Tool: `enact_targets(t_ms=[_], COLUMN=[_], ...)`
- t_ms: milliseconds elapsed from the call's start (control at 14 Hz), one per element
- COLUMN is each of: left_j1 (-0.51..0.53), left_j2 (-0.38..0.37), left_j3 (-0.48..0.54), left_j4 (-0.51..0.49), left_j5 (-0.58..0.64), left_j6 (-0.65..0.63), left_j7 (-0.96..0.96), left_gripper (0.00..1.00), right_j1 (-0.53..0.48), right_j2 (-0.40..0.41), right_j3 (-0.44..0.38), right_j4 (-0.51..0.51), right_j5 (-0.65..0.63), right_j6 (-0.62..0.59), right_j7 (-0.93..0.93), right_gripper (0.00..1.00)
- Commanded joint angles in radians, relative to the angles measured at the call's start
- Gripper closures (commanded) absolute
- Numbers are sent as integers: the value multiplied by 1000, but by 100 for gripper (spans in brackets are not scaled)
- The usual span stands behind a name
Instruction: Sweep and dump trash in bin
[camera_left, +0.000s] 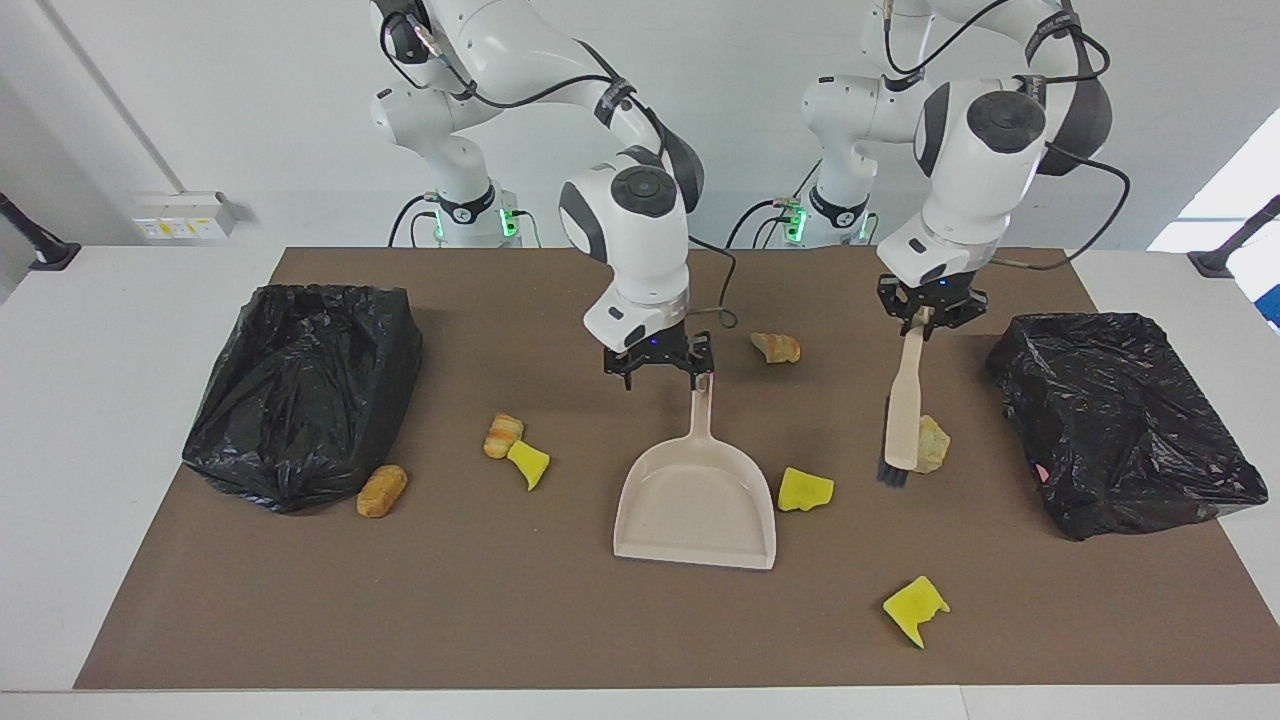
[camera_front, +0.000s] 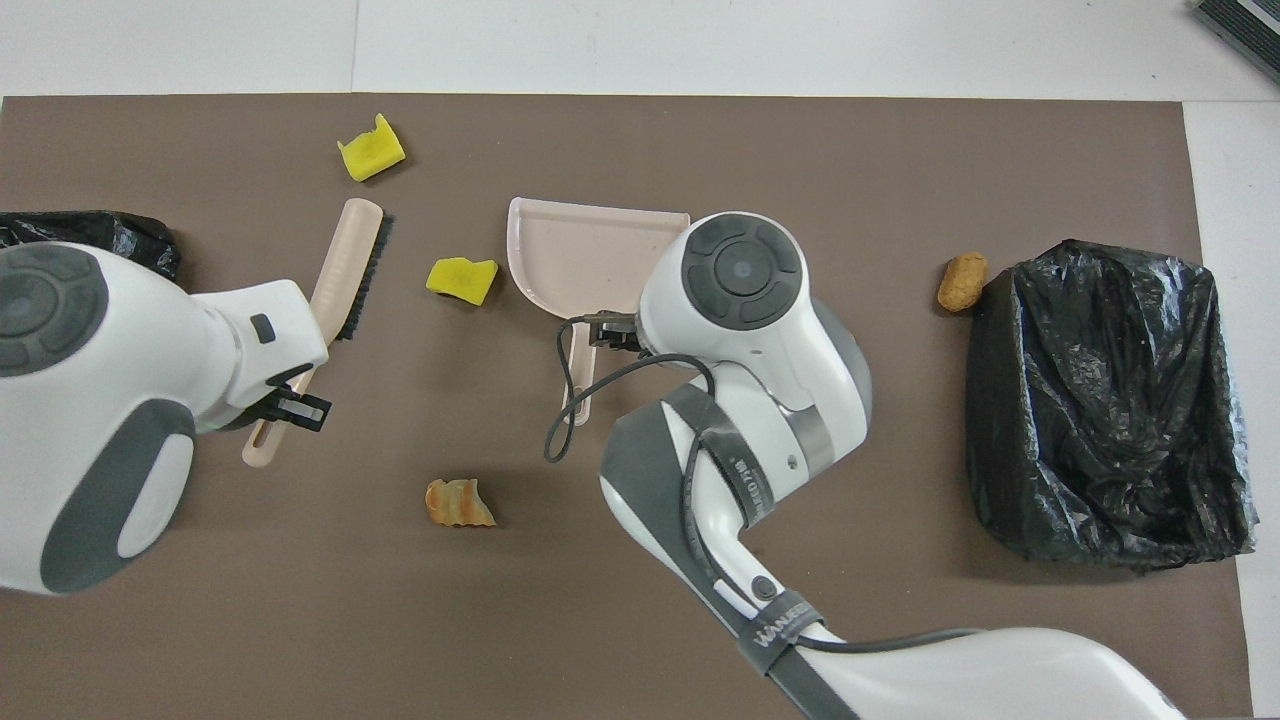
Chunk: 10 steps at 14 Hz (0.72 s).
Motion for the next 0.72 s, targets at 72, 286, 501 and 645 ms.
enact_targets(t_ms=[72, 286, 501, 645], left_j1=[77, 126, 145, 144], left_j2=[107, 242, 369, 408], left_j3=[-16, -15, -15, -16], left_j4=[160, 315, 438, 455], left_j5=[8, 13, 36, 48], left_j6=[-12, -18, -1, 46], left_j7=[87, 205, 282, 310], left_gripper=[100, 100, 100, 100], right_j1=[17, 30, 30, 33], right_j2=[48, 56, 53, 53], right_j3=[-7, -7, -5, -9], right_j4=[46, 44, 44, 51], right_j5=[-21, -49, -58, -70], right_j6=[27, 24, 15, -23], right_j7=[30, 28, 24, 24], right_gripper=[13, 34, 50, 89])
